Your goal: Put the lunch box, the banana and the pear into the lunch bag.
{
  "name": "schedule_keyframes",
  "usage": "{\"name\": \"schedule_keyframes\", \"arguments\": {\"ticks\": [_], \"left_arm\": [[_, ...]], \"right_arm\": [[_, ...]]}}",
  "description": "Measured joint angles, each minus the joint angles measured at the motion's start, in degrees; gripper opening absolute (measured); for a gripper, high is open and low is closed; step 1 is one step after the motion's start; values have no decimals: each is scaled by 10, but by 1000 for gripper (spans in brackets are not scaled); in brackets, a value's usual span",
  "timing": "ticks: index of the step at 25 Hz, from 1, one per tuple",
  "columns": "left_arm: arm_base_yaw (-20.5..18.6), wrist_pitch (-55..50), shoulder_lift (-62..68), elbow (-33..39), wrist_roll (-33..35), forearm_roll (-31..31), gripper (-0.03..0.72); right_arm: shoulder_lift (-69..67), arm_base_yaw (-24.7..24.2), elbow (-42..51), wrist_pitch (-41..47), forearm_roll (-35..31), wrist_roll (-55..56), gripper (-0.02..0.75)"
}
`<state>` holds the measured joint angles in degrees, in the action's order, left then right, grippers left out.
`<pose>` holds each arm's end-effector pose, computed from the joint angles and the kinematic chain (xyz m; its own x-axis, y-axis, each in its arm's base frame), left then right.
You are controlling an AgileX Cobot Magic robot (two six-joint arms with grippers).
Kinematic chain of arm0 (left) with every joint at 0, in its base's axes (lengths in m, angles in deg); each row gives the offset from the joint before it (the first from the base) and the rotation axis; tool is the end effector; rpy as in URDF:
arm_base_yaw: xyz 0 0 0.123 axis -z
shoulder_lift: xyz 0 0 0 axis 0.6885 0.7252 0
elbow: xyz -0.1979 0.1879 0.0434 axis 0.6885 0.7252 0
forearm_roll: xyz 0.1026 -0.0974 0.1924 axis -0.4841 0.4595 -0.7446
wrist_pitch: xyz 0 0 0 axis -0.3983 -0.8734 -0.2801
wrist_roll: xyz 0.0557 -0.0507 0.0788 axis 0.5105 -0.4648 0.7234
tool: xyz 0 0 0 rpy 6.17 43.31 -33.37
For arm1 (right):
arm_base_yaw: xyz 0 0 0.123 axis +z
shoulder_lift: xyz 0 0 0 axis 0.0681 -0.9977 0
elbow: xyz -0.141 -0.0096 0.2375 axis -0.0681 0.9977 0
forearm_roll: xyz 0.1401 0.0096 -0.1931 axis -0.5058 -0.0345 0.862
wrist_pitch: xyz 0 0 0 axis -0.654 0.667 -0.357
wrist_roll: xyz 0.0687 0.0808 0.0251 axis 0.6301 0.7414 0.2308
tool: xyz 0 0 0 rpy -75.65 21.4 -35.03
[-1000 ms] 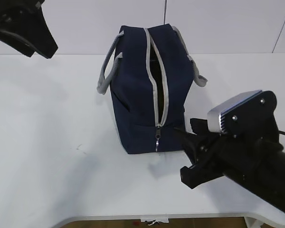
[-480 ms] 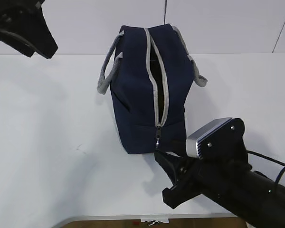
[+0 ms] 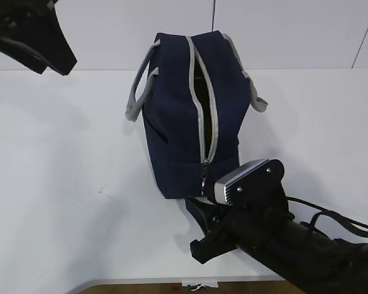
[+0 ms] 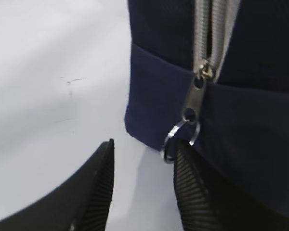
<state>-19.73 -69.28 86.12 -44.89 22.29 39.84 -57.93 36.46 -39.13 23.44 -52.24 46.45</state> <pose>0.2681 -0.1474 0.3549 -0.8213 0.3604 -0.4423 0.4892 0.8437 -0.2209 0.2352 0.1842 0.1031 -0.3034 -0.1679 -0.9380 -0.5452 0.8379 0.0263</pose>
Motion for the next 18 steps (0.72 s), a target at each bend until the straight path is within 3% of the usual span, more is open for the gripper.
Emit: {"name": "schedule_keyframes", "arguments": {"ticks": [6,18], "left_arm": [[0,0,0,0,0,1,351],[0,0,0,0,0,2,351]], "right_arm": [[-17,0,-9,-1,-52,0,328],[-28,0,-32,-1,-45,26,328]]}}
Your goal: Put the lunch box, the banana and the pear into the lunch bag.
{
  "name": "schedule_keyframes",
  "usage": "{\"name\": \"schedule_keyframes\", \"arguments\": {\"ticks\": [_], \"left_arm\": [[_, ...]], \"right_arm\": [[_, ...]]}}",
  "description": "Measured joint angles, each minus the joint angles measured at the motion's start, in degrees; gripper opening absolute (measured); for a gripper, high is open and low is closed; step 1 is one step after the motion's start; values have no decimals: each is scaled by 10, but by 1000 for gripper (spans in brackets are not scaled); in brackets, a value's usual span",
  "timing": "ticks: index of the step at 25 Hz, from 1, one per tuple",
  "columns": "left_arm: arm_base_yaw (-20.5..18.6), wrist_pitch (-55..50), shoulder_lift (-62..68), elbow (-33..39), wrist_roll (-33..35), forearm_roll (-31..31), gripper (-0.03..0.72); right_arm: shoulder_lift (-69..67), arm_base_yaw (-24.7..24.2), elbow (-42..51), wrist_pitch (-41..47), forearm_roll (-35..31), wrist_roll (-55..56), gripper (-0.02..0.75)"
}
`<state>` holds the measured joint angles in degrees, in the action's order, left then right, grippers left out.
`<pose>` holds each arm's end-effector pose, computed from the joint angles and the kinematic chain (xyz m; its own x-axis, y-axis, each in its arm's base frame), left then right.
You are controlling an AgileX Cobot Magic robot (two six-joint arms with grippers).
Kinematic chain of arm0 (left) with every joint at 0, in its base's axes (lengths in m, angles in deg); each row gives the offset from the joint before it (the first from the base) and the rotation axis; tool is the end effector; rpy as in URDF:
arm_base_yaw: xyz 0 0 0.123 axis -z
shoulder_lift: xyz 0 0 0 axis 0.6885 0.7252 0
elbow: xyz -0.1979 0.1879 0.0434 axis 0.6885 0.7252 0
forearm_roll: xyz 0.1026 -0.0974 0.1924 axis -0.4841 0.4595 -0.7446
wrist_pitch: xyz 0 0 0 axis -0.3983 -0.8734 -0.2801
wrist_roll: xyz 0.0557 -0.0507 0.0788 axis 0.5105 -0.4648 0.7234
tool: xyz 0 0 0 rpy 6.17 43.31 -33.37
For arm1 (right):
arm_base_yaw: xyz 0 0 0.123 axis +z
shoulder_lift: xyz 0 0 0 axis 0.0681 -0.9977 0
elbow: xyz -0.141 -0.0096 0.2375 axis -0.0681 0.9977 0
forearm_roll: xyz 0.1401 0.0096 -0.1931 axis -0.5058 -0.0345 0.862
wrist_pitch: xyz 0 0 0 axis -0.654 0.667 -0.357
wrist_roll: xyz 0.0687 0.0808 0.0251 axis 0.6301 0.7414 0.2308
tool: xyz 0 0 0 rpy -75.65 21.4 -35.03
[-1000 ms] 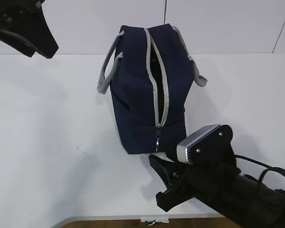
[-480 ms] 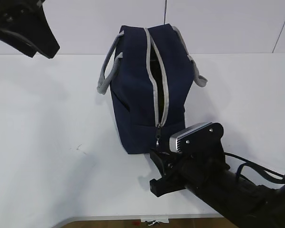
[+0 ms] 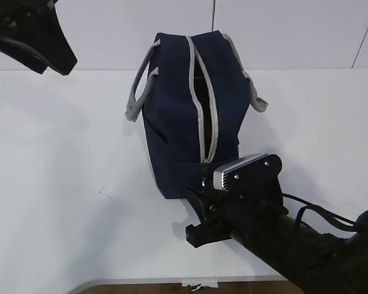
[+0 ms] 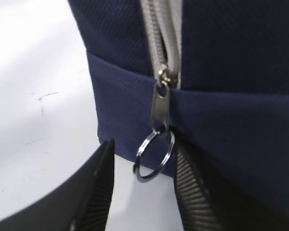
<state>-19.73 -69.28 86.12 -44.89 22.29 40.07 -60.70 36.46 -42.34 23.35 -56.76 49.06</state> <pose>0.2679 -0.1478 0.3550 -0.8218 0.3592 -0.4423 0.4893 0.8427 -0.2247 0.2495 0.1868 0.0979 -0.3393 -0.0868 -0.9366 -0.4638 0.8817 0.0863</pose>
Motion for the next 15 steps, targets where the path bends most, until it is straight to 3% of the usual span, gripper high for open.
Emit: {"name": "schedule_keyframes", "arguments": {"ticks": [5,10,15], "left_arm": [[0,0,0,0,0,0,351],[0,0,0,0,0,0,351],[0,0,0,0,0,0,351]], "right_arm": [[0,0,0,0,0,0,322],[0,0,0,0,1,1,237],[0,0,0,0,-9,1,209]]}}
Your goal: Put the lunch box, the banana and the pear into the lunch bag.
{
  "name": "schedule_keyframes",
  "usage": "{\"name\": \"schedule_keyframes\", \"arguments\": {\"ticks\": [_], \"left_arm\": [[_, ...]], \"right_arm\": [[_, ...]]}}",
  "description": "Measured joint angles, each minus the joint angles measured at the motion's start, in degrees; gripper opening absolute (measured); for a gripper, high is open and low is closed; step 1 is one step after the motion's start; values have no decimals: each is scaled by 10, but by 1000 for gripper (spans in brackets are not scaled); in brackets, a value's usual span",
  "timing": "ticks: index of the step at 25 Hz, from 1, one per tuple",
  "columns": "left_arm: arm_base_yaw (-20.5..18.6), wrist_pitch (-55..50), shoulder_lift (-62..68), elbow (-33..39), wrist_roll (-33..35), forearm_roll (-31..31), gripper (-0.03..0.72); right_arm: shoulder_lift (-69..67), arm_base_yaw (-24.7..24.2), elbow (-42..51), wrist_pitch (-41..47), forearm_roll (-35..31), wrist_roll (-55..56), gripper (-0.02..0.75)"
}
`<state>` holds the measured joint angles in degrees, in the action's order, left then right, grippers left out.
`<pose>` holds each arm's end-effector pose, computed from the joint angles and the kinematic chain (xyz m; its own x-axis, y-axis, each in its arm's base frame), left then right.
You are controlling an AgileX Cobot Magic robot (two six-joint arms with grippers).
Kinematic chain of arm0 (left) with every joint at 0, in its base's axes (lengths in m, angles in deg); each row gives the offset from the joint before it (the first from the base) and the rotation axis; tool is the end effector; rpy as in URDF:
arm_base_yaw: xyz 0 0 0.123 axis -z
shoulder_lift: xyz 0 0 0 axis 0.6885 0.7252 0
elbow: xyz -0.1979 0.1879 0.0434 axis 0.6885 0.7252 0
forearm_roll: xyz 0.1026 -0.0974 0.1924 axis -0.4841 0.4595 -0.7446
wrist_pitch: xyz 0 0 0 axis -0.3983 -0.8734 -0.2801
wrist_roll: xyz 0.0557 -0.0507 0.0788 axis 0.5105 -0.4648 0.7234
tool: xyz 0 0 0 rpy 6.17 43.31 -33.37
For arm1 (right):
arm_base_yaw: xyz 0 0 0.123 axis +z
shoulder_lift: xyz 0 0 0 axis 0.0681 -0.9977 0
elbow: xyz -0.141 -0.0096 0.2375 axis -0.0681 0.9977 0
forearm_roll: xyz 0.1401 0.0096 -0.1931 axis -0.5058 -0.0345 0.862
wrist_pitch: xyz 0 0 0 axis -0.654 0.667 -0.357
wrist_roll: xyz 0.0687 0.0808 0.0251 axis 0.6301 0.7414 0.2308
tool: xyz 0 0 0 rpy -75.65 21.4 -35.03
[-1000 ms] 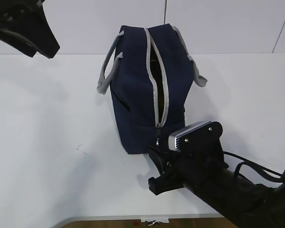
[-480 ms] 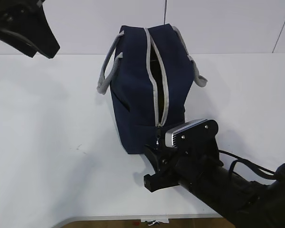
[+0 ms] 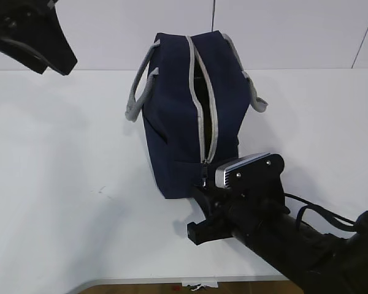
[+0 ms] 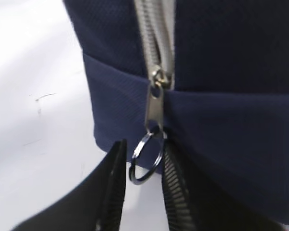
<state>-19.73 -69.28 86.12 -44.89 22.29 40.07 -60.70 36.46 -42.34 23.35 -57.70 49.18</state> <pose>0.2679 -0.1478 0.3550 -0.8218 0.3592 -0.4423 0.4893 0.8427 -0.2247 0.2502 0.1855 0.0979 -0.3437 -0.0770 -0.9359 -0.4487 0.8890 0.0916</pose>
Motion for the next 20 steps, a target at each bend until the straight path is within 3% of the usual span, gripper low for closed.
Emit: {"name": "schedule_keyframes", "arguments": {"ticks": [20], "left_arm": [[0,0,0,0,-1,0,354]], "right_arm": [[0,0,0,-8,-23,0,203]]}}
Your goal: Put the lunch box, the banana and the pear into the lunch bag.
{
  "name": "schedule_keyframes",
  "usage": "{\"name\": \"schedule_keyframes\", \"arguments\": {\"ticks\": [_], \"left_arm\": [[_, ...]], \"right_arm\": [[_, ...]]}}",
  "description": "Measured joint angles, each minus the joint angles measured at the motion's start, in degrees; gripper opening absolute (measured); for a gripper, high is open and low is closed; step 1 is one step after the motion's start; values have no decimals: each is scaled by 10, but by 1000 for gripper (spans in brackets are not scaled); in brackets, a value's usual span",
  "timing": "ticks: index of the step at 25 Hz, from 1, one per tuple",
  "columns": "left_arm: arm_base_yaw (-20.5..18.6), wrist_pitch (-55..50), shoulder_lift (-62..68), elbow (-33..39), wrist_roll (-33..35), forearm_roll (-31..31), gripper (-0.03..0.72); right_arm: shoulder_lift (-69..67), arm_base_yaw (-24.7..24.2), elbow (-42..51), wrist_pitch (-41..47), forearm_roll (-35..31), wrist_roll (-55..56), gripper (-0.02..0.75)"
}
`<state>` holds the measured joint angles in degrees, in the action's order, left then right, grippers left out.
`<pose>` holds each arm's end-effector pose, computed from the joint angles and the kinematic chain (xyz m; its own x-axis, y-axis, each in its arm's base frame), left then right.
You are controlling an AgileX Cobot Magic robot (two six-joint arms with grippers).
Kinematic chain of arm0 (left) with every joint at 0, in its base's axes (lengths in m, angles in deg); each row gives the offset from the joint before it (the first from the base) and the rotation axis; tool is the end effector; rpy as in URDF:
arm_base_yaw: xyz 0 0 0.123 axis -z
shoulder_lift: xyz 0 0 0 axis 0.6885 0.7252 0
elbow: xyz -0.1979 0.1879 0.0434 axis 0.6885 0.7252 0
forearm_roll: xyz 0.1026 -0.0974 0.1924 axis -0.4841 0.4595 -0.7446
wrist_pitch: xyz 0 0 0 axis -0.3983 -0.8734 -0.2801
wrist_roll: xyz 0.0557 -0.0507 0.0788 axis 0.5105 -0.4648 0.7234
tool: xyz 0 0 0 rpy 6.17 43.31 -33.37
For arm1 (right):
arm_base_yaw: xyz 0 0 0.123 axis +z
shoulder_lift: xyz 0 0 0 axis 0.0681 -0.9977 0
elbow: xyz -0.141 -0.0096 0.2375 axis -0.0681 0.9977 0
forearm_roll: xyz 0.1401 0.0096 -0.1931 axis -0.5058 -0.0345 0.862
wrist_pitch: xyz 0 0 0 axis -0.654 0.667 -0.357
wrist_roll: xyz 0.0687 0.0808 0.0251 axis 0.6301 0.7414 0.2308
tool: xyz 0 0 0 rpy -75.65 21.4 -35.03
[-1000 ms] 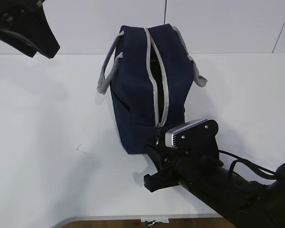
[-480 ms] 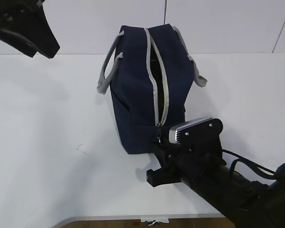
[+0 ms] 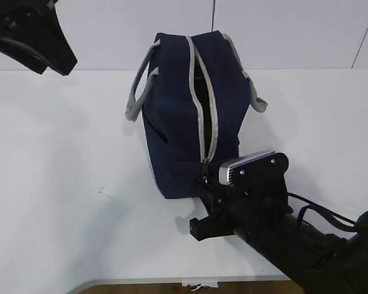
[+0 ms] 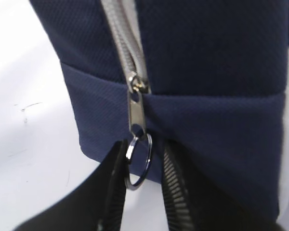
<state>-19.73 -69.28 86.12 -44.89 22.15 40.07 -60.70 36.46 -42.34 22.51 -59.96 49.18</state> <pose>0.2679 -0.1478 0.3550 -0.8230 0.3571 -0.4418 0.4872 0.8436 -0.2258 0.2523 0.1824 0.0992 -0.3390 -0.0515 -0.9394 -0.4142 0.9047 0.0998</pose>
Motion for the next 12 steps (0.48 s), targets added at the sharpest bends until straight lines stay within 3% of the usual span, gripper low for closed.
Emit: {"name": "schedule_keyframes", "arguments": {"ticks": [3,7,12], "left_arm": [[0,0,0,0,0,0,354],[0,0,0,0,0,0,354],[0,0,0,0,0,0,354]], "right_arm": [[0,0,2,0,0,0,164],[0,0,2,-1,1,0,23],[0,0,2,-1,3,0,1]]}}
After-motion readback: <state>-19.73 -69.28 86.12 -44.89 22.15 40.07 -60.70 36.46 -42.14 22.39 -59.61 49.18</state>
